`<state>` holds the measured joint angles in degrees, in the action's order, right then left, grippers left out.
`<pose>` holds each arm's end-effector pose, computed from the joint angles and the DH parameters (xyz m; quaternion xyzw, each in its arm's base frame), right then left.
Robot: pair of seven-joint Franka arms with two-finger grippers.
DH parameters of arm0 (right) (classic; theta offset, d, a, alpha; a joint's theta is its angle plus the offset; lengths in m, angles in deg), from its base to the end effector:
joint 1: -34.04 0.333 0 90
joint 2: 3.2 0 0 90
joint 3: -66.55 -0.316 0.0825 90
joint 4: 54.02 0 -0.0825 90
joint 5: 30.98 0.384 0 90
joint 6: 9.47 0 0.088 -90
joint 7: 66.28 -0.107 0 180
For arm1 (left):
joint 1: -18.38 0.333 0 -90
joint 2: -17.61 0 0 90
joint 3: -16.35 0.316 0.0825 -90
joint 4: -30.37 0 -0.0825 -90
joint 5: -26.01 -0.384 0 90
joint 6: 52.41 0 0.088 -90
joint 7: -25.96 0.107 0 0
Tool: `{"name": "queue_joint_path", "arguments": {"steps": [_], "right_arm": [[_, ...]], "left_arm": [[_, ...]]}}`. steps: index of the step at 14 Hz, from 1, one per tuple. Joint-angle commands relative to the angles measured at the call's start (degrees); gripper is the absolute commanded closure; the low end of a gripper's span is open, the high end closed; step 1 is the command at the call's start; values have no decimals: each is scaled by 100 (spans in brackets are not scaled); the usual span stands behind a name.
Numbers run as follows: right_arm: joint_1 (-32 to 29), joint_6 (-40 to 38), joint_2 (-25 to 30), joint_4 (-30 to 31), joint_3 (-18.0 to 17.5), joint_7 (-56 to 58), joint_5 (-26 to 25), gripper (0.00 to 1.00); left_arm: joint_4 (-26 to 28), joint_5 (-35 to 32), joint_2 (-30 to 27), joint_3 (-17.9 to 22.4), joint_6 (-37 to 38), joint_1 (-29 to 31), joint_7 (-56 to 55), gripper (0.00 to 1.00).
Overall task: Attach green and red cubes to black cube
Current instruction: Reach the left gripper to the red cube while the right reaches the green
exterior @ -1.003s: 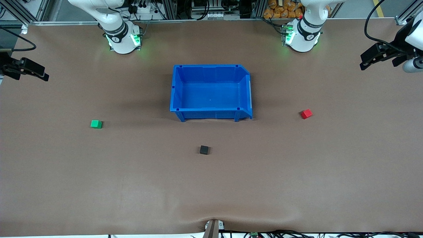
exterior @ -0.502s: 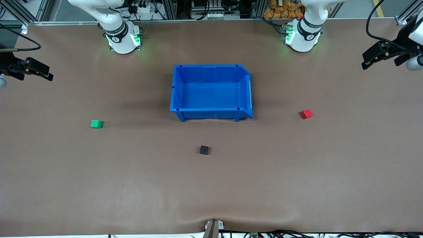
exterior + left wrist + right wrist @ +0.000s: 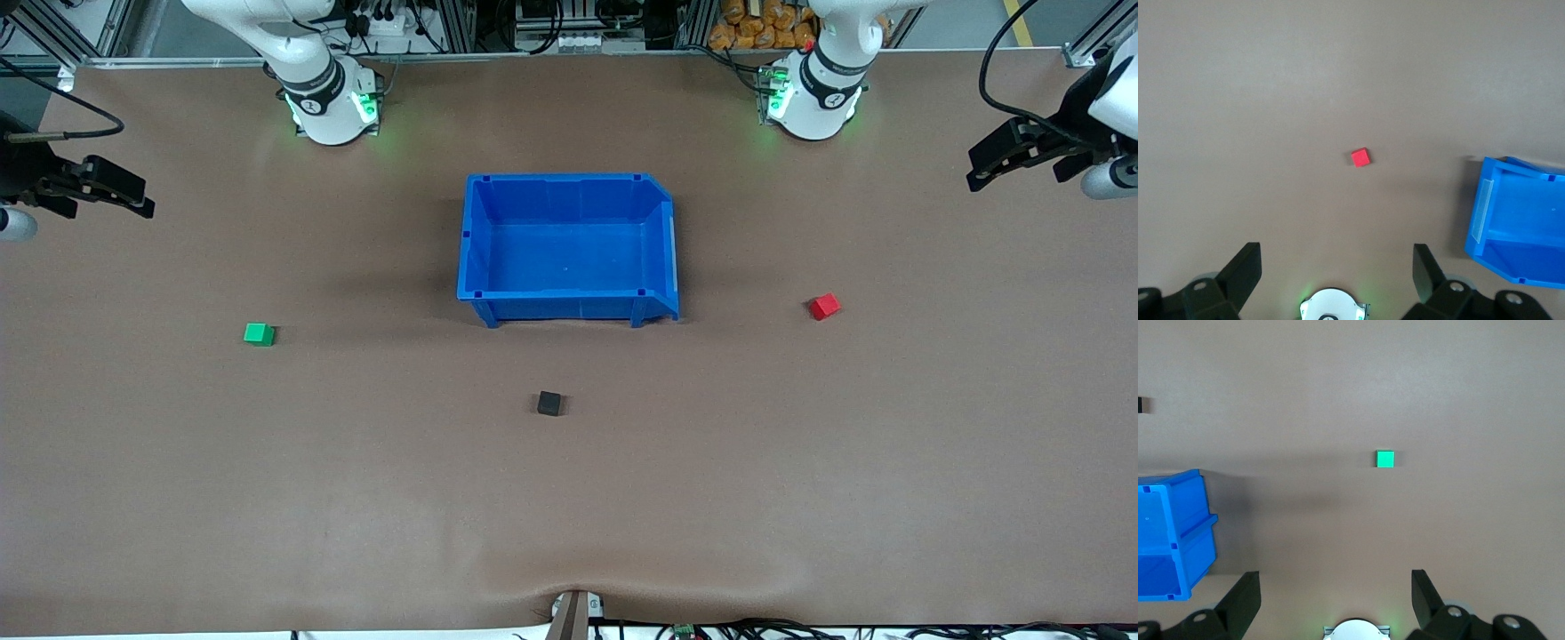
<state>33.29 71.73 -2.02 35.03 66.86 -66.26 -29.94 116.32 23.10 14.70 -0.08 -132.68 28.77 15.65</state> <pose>0.5316 -0.0077 0.6309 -0.9982 0.0082 0.0581 0.0096 0.5182 -0.0534 0.6692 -0.9983 -0.0412 0.0203 0.0355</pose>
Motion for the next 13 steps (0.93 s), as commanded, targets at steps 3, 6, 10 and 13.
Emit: {"name": "queue_joint_path", "arguments": {"steps": [3,6,10,13], "right_arm": [[22,220,5,17,5,15,10,0],[40,449,-65,17,5,24,10,0],[119,494,-91,26,-4,15,10,0],[102,441,-47,17,22,7,10,0]], "left_arm": [[220,81,203,-10,20,60,82,0],[789,81,247,-10,-365,60,-6,0],[1774,81,142,-10,-1252,68,-49,0],[2415,81,177,8,-1954,68,-50,0]]}}
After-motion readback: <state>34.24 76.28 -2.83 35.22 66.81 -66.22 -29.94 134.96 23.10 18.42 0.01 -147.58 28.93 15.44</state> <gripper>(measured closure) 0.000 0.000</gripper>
